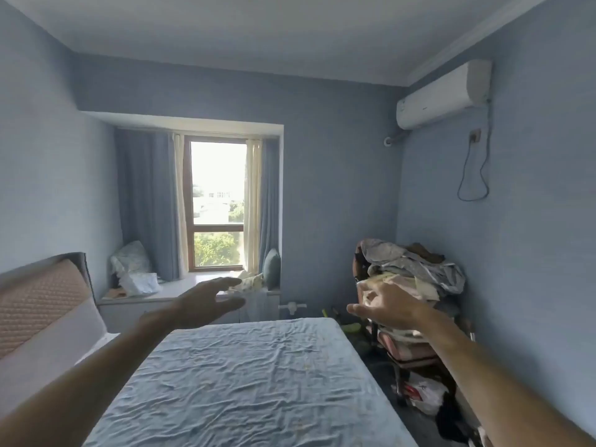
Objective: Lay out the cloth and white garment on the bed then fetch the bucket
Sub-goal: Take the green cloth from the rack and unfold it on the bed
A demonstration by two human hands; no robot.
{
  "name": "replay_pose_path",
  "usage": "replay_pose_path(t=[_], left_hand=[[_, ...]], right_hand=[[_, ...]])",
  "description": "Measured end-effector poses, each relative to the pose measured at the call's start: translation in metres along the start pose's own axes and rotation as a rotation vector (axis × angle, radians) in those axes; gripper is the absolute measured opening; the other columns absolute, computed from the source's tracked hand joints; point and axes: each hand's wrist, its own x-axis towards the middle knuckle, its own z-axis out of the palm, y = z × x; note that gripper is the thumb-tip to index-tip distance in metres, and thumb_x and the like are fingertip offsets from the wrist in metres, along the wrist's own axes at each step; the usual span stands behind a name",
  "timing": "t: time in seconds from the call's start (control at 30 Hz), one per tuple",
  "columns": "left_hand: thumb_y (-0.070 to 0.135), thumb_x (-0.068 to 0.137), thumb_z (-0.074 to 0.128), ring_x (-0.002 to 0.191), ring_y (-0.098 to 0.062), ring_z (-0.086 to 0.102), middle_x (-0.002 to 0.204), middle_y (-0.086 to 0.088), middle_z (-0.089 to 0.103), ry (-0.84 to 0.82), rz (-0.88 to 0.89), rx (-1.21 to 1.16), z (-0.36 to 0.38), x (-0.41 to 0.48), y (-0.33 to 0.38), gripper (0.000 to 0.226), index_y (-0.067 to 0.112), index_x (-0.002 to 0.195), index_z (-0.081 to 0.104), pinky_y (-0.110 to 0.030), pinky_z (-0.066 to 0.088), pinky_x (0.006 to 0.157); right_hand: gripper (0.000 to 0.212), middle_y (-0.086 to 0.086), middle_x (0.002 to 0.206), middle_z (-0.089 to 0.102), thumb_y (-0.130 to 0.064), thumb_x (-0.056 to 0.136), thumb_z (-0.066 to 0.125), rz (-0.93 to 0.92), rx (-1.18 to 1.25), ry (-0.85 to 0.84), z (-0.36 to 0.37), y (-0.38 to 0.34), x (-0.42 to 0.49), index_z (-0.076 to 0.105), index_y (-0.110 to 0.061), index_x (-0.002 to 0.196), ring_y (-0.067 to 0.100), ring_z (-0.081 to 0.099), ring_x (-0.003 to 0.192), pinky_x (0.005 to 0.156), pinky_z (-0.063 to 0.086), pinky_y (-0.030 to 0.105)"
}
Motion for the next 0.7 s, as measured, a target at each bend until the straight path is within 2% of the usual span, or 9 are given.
replay_pose_path(t=[0.07, 0.13, 0.17, 0.27, 0.33, 0.43, 0.53, 0.63, 0.7], left_hand=[[0.094, 0.074, 0.051, 0.133, -0.016, 0.058, 0.154, 0.006, 0.056, -0.031, 0.029, -0.025, 0.013, 0.015, 0.015, 0.096, 0.035, 0.150, 0.052, -0.041, 0.049, 0.112], [0.088, 0.079, 0.054, 0.131, -0.015, 0.058, 0.150, 0.008, 0.058, -0.074, 0.073, -0.032, 0.033, 0.032, 0.035, 0.073, 0.050, 0.141, 0.051, -0.039, 0.047, 0.111], [0.090, 0.077, 0.054, 0.131, -0.014, 0.058, 0.147, 0.011, 0.058, -0.088, 0.099, -0.057, 0.046, 0.044, 0.045, 0.067, 0.056, 0.134, 0.050, -0.038, 0.046, 0.111], [0.098, 0.069, 0.052, 0.134, -0.012, 0.057, 0.147, 0.013, 0.056, -0.166, 0.157, -0.141, 0.085, 0.074, 0.082, 0.077, 0.057, 0.134, 0.050, -0.038, 0.047, 0.112], [0.093, 0.073, 0.057, 0.137, -0.011, 0.056, 0.152, 0.010, 0.056, -0.229, 0.240, -0.159, 0.114, 0.085, 0.120, 0.075, 0.055, 0.138, 0.049, -0.041, 0.047, 0.115], [0.076, 0.084, 0.062, 0.126, -0.010, 0.057, 0.145, 0.014, 0.055, -0.288, 0.319, -0.162, 0.159, 0.095, 0.178, 0.078, 0.036, 0.151, 0.052, -0.036, 0.046, 0.112], [0.094, 0.073, 0.055, 0.127, -0.010, 0.061, 0.150, 0.011, 0.057, -0.326, 0.387, -0.193, 0.200, 0.106, 0.233, 0.096, 0.037, 0.150, 0.053, -0.038, 0.048, 0.112], [0.096, 0.068, 0.055, 0.134, -0.010, 0.054, 0.151, 0.012, 0.053, -0.368, 0.433, -0.231, 0.240, 0.118, 0.287, 0.106, 0.033, 0.153, 0.051, -0.036, 0.044, 0.114], [0.100, 0.065, 0.051, 0.137, -0.013, 0.053, 0.153, 0.008, 0.054, -0.378, 0.470, -0.229, 0.262, 0.123, 0.324, 0.112, 0.032, 0.154, 0.050, -0.040, 0.044, 0.115]], right_hand=[[0.104, -0.001, 0.161, 0.047, -0.081, 0.076, 0.067, 0.060, 0.010, 0.037, -0.008, 0.013, -0.015, 0.043, -0.020, 0.157, 0.019, 0.055, 0.138, 0.111, 0.045, 0.035], [0.113, 0.000, 0.161, 0.047, -0.089, 0.068, 0.065, 0.127, 0.003, 0.049, -0.017, 0.032, -0.040, 0.042, -0.023, 0.157, 0.020, 0.053, 0.140, 0.114, 0.044, 0.038], [0.109, 0.000, 0.161, 0.047, -0.084, 0.071, 0.067, 0.165, 0.004, 0.053, -0.022, 0.042, -0.053, 0.042, -0.024, 0.158, 0.021, 0.052, 0.141, 0.114, 0.043, 0.037], [0.090, 0.002, 0.159, 0.049, -0.066, 0.083, 0.072, 0.276, 0.029, 0.086, -0.037, 0.074, -0.094, 0.042, -0.024, 0.157, 0.022, 0.052, 0.140, 0.106, 0.043, 0.031], [0.095, 0.004, 0.159, 0.049, -0.071, 0.078, 0.071, 0.356, 0.009, 0.107, -0.048, 0.101, -0.122, 0.041, -0.026, 0.157, 0.024, 0.052, 0.140, 0.109, 0.047, 0.038], [0.100, 0.003, 0.159, 0.049, -0.077, 0.074, 0.067, 0.439, 0.009, 0.138, -0.066, 0.139, -0.167, 0.042, -0.026, 0.157, 0.022, 0.051, 0.142, 0.112, 0.046, 0.042], [0.103, 0.002, 0.159, 0.049, -0.080, 0.072, 0.065, 0.509, -0.022, 0.174, -0.087, 0.175, -0.208, 0.043, -0.024, 0.156, 0.021, 0.050, 0.142, 0.114, 0.045, 0.044], [0.100, 0.003, 0.159, 0.049, -0.078, 0.075, 0.066, 0.572, -0.036, 0.194, -0.109, 0.216, -0.242, 0.043, -0.023, 0.155, 0.022, 0.050, 0.142, 0.113, 0.045, 0.045], [0.100, 0.002, 0.158, 0.050, -0.077, 0.075, 0.066, 0.607, -0.056, 0.210, -0.122, 0.242, -0.261, 0.043, -0.022, 0.155, 0.021, 0.050, 0.142, 0.114, 0.044, 0.045]])
